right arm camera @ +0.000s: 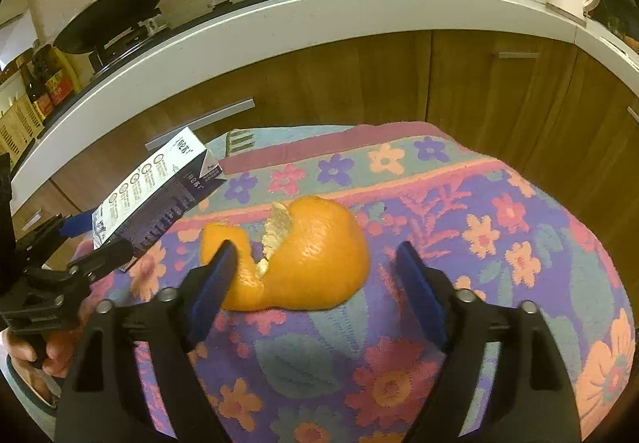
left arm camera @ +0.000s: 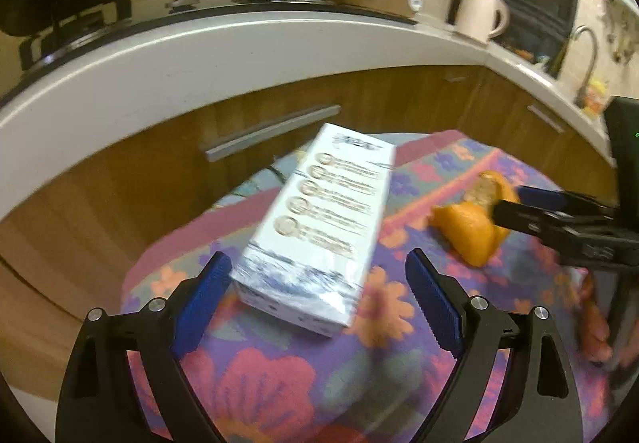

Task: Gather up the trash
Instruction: 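Grasp the white milk carton with the left tool while the right tool grasps the orange peel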

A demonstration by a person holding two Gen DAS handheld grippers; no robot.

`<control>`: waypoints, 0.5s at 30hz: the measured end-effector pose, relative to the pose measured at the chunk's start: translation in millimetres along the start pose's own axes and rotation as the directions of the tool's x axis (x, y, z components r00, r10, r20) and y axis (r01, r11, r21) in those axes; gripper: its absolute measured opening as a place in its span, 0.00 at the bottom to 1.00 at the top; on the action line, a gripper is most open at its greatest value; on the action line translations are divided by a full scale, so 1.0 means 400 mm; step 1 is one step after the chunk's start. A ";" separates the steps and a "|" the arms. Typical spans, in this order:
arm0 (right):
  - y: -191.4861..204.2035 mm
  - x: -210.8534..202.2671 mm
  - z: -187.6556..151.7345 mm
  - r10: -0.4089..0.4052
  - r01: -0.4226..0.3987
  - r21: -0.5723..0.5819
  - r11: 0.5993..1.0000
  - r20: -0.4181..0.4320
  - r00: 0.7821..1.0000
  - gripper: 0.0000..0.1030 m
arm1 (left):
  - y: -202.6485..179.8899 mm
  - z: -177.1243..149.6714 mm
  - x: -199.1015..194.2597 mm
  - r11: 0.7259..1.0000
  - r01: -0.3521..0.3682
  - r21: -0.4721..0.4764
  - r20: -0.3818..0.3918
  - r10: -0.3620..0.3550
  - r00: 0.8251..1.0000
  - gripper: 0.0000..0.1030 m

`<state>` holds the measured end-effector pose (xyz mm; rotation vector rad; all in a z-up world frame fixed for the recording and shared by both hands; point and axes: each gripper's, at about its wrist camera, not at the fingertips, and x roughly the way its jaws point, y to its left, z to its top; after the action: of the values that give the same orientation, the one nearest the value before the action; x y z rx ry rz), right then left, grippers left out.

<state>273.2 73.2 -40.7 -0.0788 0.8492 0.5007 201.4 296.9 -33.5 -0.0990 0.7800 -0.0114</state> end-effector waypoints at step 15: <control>0.056 -0.001 -0.013 -0.009 0.010 -0.109 0.994 0.010 1.000 0.24 | -0.034 0.011 0.027 0.996 -0.070 0.062 -0.008 0.071 0.997 0.56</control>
<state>259.1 91.5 -40.7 -0.1806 0.8115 0.5382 212.4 283.2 -36.6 -0.0123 0.7920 0.0309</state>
